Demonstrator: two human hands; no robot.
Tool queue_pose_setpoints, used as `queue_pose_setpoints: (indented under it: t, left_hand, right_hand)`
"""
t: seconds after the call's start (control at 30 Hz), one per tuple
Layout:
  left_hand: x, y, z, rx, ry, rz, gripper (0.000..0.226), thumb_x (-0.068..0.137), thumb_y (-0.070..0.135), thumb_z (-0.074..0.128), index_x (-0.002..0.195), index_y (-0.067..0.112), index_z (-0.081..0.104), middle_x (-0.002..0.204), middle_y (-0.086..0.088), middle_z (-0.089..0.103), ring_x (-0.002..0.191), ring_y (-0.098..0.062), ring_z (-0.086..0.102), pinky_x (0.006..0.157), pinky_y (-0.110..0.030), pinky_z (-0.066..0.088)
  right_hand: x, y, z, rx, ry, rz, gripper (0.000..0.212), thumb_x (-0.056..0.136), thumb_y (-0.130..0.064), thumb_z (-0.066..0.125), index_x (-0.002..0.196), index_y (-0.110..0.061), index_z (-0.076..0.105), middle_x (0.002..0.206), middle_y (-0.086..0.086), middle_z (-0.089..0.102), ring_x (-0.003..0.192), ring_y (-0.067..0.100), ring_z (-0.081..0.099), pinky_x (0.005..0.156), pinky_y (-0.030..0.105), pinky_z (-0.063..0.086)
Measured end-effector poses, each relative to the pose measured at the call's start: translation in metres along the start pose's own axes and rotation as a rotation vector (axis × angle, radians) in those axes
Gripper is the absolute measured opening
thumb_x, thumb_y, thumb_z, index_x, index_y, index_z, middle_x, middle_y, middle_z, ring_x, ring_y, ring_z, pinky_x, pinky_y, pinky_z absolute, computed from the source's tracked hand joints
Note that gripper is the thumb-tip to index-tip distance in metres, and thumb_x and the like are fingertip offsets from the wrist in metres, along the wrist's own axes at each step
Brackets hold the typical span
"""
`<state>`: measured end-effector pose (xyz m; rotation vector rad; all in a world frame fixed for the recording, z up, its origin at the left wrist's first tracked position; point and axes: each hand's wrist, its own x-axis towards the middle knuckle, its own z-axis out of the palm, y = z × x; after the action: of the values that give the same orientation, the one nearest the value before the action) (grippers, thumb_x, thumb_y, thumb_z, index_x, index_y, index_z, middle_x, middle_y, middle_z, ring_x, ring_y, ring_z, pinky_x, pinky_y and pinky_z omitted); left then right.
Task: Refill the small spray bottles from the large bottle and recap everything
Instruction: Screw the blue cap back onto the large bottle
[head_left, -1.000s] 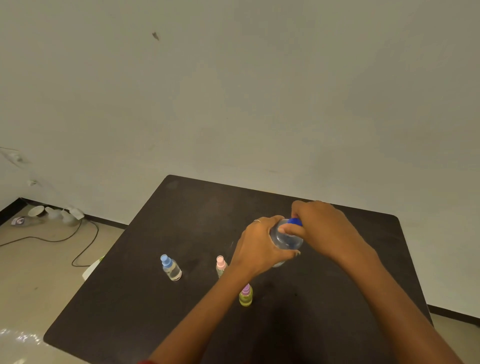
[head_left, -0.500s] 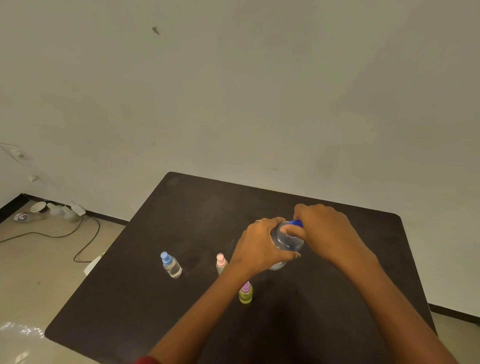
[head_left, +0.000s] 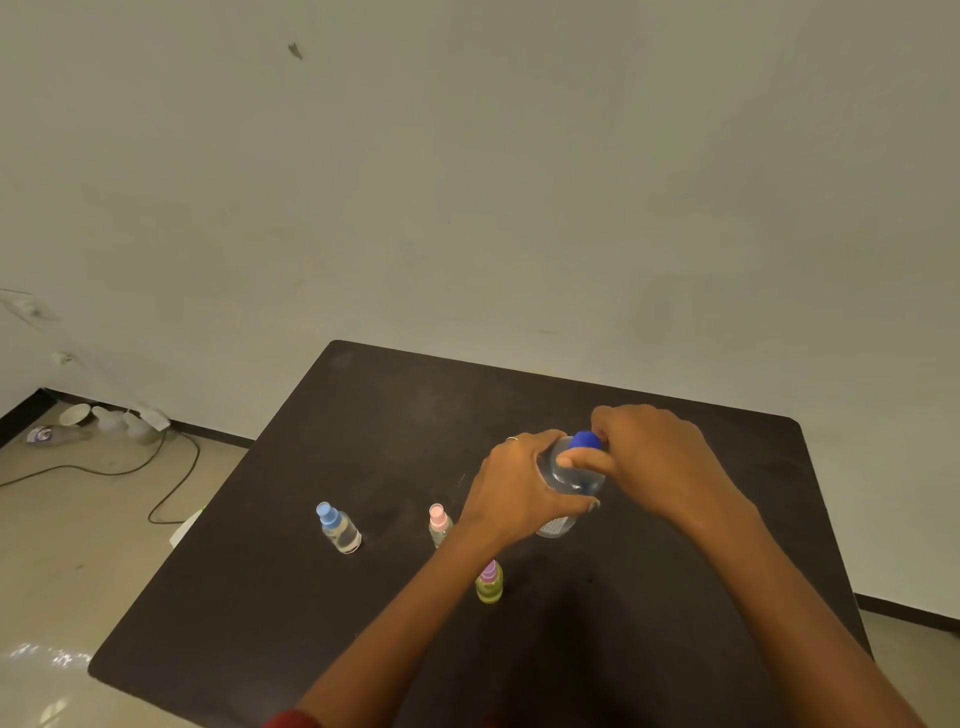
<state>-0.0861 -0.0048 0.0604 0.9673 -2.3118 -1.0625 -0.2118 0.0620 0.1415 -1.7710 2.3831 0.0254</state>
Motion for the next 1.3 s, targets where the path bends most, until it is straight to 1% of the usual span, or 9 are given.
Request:
queue_pose_setpoints:
  t: [0.1, 0.27, 0.37, 0.47, 0.7, 0.8, 0.93, 1.07, 1.3]
  left_hand:
    - [0.001, 0.001, -0.001, -0.008, 0.012, 0.014, 0.058, 0.065, 0.039, 0.08, 0.117, 0.021, 0.059, 0.105, 0.002, 0.068, 0.09, -0.01, 0.061, 0.086, -0.028, 0.053]
    - [0.0, 0.004, 0.004, 0.009, -0.004, 0.03, 0.062, 0.064, 0.038, 0.081, 0.119, 0.02, 0.059, 0.107, 0.001, 0.068, 0.092, -0.012, 0.062, 0.086, -0.027, 0.052]
    - [0.0, 0.0, 0.009, 0.018, -0.019, 0.01, 0.061, 0.065, 0.041, 0.08, 0.119, 0.021, 0.059, 0.107, 0.002, 0.068, 0.094, -0.013, 0.062, 0.088, -0.031, 0.053]
    - [0.0, -0.004, 0.01, -0.004, -0.025, -0.008, 0.061, 0.065, 0.042, 0.079, 0.118, 0.02, 0.059, 0.107, 0.002, 0.068, 0.093, -0.014, 0.063, 0.088, -0.033, 0.054]
    - [-0.002, -0.008, 0.02, -0.016, -0.07, -0.048, 0.059, 0.069, 0.037, 0.079, 0.121, 0.019, 0.057, 0.11, 0.001, 0.066, 0.097, -0.014, 0.062, 0.09, -0.029, 0.051]
    - [-0.003, -0.015, 0.023, -0.04, -0.121, -0.086, 0.056, 0.071, 0.03, 0.079, 0.12, 0.018, 0.056, 0.111, 0.0, 0.065, 0.098, -0.013, 0.06, 0.088, -0.023, 0.048]
    - [-0.004, -0.032, 0.031, -0.065, -0.181, -0.118, 0.055, 0.068, 0.024, 0.08, 0.117, 0.017, 0.057, 0.11, -0.001, 0.065, 0.1, -0.013, 0.061, 0.091, -0.033, 0.052]
    - [-0.001, -0.047, 0.042, -0.039, -0.237, -0.196, 0.061, 0.067, 0.015, 0.079, 0.122, 0.019, 0.055, 0.115, -0.001, 0.064, 0.105, -0.015, 0.06, 0.091, -0.024, 0.049]
    - [-0.002, -0.062, 0.051, -0.084, -0.23, -0.223, 0.064, 0.062, 0.022, 0.083, 0.118, 0.02, 0.054, 0.111, 0.003, 0.063, 0.103, -0.012, 0.06, 0.092, -0.033, 0.052]
  right_hand:
    - [-0.004, 0.004, -0.003, 0.226, -0.051, -0.053, 0.054, 0.083, -0.038, 0.067, 0.131, -0.027, 0.047, 0.123, -0.003, 0.055, 0.102, 0.017, 0.058, 0.09, 0.03, 0.048]
    - [0.004, -0.001, 0.001, 0.082, -0.045, -0.026, 0.028, 0.086, -0.032, 0.064, 0.11, -0.023, 0.055, 0.107, 0.0, 0.06, 0.085, 0.012, 0.053, 0.082, 0.026, 0.047]
    - [0.0, 0.0, 0.004, 0.024, -0.048, -0.003, 0.034, 0.088, -0.039, 0.061, 0.115, -0.022, 0.05, 0.11, -0.002, 0.061, 0.087, 0.013, 0.055, 0.081, 0.025, 0.045]
    - [-0.005, 0.005, 0.007, 0.172, -0.011, -0.042, 0.037, 0.084, -0.039, 0.064, 0.117, -0.028, 0.051, 0.114, -0.009, 0.059, 0.093, 0.013, 0.057, 0.085, 0.027, 0.048]
    - [-0.001, 0.007, 0.021, 0.125, -0.032, 0.008, 0.037, 0.088, -0.046, 0.06, 0.115, -0.024, 0.048, 0.113, -0.002, 0.062, 0.09, 0.012, 0.057, 0.084, 0.025, 0.047]
    - [-0.007, 0.013, 0.027, 0.26, -0.055, -0.002, 0.055, 0.084, -0.05, 0.061, 0.13, -0.027, 0.041, 0.123, -0.004, 0.057, 0.102, 0.014, 0.058, 0.085, 0.025, 0.046]
    - [-0.012, 0.022, 0.046, 0.308, -0.165, 0.01, 0.069, 0.08, -0.05, 0.066, 0.138, -0.029, 0.034, 0.136, -0.003, 0.048, 0.115, 0.015, 0.053, 0.092, 0.031, 0.045]
    - [-0.016, 0.024, 0.069, 0.391, -0.283, 0.023, 0.064, 0.08, -0.045, 0.068, 0.134, -0.031, 0.037, 0.134, -0.003, 0.049, 0.115, 0.014, 0.051, 0.092, 0.029, 0.044]
    - [-0.018, 0.03, 0.089, 0.409, -0.352, 0.039, 0.059, 0.082, -0.048, 0.064, 0.133, -0.033, 0.038, 0.132, -0.005, 0.049, 0.116, 0.012, 0.05, 0.089, 0.027, 0.043]
